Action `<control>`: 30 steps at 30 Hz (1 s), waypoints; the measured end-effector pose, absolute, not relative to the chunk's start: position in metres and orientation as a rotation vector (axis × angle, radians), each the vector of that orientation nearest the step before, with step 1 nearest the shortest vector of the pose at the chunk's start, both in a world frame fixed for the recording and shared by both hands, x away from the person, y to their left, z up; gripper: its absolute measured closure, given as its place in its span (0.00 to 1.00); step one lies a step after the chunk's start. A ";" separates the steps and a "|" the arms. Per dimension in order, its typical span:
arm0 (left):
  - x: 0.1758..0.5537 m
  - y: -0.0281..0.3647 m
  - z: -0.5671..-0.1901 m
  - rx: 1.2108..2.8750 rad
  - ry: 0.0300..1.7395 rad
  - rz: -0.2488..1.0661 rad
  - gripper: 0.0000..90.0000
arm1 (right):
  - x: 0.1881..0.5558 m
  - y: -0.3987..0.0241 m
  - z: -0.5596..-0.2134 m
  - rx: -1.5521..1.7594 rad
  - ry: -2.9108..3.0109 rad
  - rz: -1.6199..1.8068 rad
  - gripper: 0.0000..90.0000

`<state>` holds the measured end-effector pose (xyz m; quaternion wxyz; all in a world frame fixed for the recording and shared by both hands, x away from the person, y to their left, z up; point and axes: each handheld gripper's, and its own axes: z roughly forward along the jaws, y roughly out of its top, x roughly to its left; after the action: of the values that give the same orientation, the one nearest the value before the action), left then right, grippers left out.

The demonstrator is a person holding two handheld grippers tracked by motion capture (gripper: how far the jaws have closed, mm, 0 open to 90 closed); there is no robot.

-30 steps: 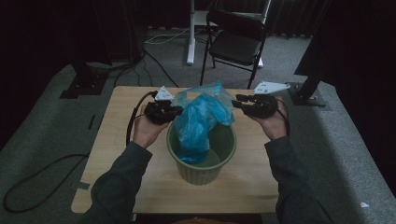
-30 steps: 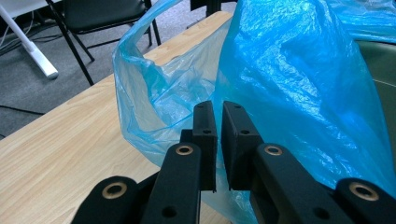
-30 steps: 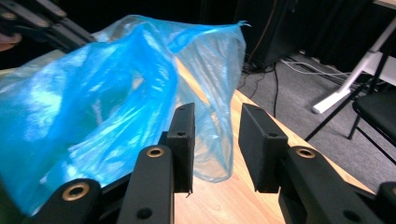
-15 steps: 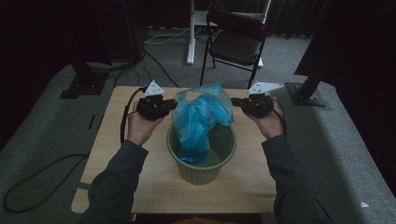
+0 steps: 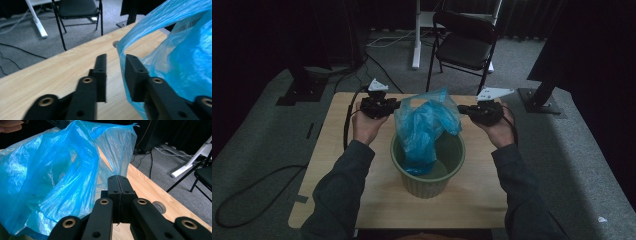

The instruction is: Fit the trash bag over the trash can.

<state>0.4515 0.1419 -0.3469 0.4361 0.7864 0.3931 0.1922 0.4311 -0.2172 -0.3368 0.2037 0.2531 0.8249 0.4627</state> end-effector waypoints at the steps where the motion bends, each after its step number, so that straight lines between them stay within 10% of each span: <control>1: 0.452 0.142 -0.348 1.958 0.980 0.472 0.89 | 0.431 -0.217 -0.337 0.706 2.303 1.289 1.00; 30: 0.446 0.151 -0.374 2.001 0.988 0.406 0.99 | 0.437 -0.215 -0.365 0.787 2.383 1.202 1.00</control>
<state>0.4459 0.1514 -0.3737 0.4230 0.7994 0.3945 0.1623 0.4371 -0.2155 -0.3655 0.1785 0.2784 0.8426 0.4250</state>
